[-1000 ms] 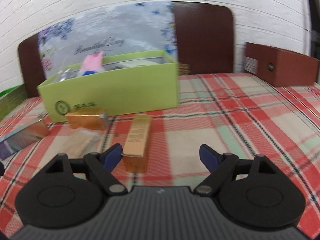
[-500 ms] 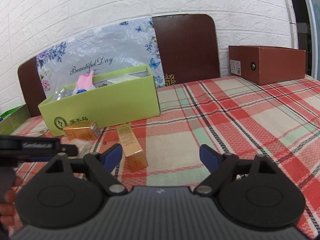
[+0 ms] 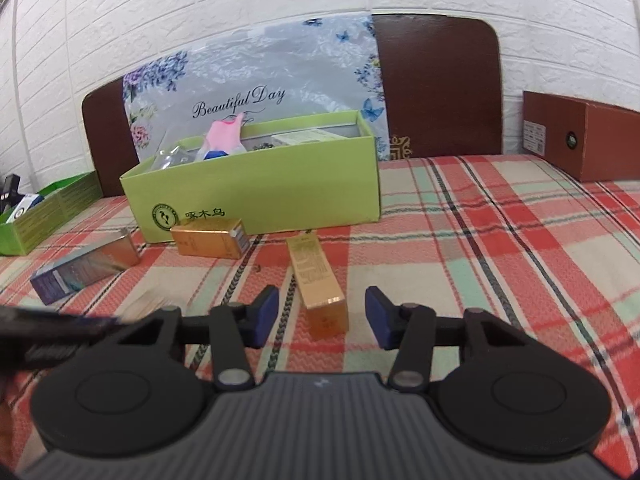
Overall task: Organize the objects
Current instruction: 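Grasp the toothpick bag with left tool while right tool grasps gold box, then carry toothpick bag and gold box into the lime-green box and open both tools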
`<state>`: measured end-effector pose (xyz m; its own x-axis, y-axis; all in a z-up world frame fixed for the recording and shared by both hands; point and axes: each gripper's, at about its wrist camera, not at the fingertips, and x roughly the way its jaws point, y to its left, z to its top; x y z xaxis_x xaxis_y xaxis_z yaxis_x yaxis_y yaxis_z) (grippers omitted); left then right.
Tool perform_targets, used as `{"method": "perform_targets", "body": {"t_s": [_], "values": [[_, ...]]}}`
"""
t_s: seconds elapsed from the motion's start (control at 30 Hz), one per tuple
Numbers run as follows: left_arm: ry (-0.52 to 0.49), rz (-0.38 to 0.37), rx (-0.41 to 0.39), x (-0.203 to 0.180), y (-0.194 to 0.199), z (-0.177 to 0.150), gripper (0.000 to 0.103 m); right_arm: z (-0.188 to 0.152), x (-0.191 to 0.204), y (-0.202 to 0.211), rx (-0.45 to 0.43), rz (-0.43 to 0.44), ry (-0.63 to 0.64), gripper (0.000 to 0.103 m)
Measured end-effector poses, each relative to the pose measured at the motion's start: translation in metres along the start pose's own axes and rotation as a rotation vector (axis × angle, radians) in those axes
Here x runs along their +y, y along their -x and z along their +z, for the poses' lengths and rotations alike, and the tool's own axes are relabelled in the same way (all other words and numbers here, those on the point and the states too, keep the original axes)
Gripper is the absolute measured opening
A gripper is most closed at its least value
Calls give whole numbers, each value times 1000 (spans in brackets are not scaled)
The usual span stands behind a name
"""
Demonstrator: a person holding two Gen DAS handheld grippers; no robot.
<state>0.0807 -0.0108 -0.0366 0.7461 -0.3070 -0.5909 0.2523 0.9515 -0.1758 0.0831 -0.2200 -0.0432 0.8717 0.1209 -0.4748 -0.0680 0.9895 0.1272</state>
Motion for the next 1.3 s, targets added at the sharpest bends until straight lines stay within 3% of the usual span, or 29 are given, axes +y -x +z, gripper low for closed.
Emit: {"method": "perform_targets", "body": {"t_s": [0.07, 0.2, 0.43, 0.53, 0.73, 0.8, 0.87, 1.13, 1.27, 1.3], "values": [[1, 10, 0, -3, 3, -4, 26, 6, 3, -11, 13, -8, 30, 45], [2, 19, 5, -4, 5, -3, 26, 8, 10, -28, 62, 6, 94, 24], [27, 34, 11, -1, 10, -5, 26, -8, 9, 13, 115, 70, 69, 24], [8, 44, 12, -5, 8, -5, 32, -21, 11, 33, 145, 97, 85, 25], [-12, 40, 30, -7, 7, -1, 33, -24, 20, 42, 159, 118, 138, 26], [-1, 29, 41, -5, 5, 1, 37, -24, 22, 39, 162, 113, 154, 35], [2, 22, 43, -4, 4, 2, 47, -24, 22, 39, 164, 113, 149, 41], [-65, 31, 37, -11, 2, -2, 46, -28, 23, 34, 184, 110, 132, 41], [-78, 27, 38, -12, 2, -1, 27, -27, 25, 28, 186, 107, 136, 36], [-74, 22, 39, -11, 3, 0, 26, -27, 26, 27, 187, 107, 138, 33]]}}
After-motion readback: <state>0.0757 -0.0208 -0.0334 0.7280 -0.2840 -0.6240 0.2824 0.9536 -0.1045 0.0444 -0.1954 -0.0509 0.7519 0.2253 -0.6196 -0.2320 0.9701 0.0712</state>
